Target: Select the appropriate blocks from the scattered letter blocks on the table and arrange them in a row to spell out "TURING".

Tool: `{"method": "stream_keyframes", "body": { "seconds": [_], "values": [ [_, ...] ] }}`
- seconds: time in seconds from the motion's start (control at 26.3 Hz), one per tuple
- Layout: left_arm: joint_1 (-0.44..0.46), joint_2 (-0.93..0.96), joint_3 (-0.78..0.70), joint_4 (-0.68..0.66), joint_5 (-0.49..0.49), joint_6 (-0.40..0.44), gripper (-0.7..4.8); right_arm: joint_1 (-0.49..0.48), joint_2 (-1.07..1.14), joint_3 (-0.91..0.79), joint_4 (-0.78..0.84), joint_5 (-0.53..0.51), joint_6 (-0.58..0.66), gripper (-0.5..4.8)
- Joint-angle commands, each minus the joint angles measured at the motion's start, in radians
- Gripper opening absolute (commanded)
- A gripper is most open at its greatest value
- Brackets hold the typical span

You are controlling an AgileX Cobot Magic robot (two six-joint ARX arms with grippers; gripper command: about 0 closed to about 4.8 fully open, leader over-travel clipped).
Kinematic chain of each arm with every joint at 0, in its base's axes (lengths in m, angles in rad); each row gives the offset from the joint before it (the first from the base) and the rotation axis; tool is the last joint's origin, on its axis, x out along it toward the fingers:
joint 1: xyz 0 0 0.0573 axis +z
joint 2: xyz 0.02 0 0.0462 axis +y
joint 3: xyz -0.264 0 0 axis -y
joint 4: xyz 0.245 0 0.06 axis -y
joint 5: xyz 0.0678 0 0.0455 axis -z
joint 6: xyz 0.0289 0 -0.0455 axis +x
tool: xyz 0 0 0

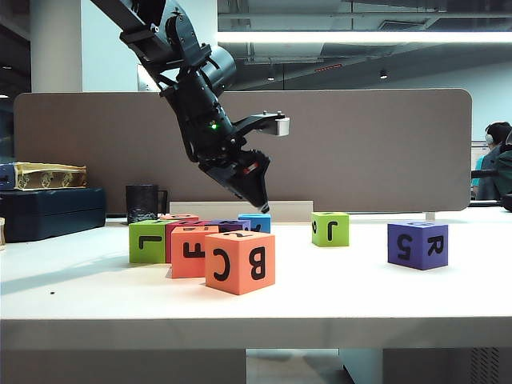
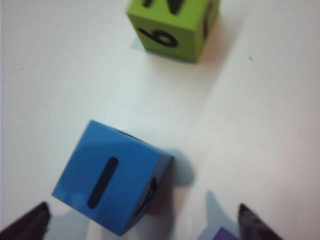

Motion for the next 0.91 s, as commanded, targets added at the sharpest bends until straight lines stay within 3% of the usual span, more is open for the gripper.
{"method": "stream_keyframes", "body": {
  "seconds": [0.04,0.8,0.91],
  "values": [
    [0.011,-0.005,0.002,0.029,0.010,0.060,4.79,0.000,-0.011,0.004,0.013,0.000,-0.002,-0.01],
    [0.044,0.092,0.003,0.187,0.097,0.063,4.79,0.000,-0.011,0.004,0.010,0.001,-0.003,-0.01],
    [0.044,0.101,0.003,0.187,0.095,0.063,4.41,0.000,-0.011,0.004,0.010,0.002,-0.003,-0.01]
  ]
}}
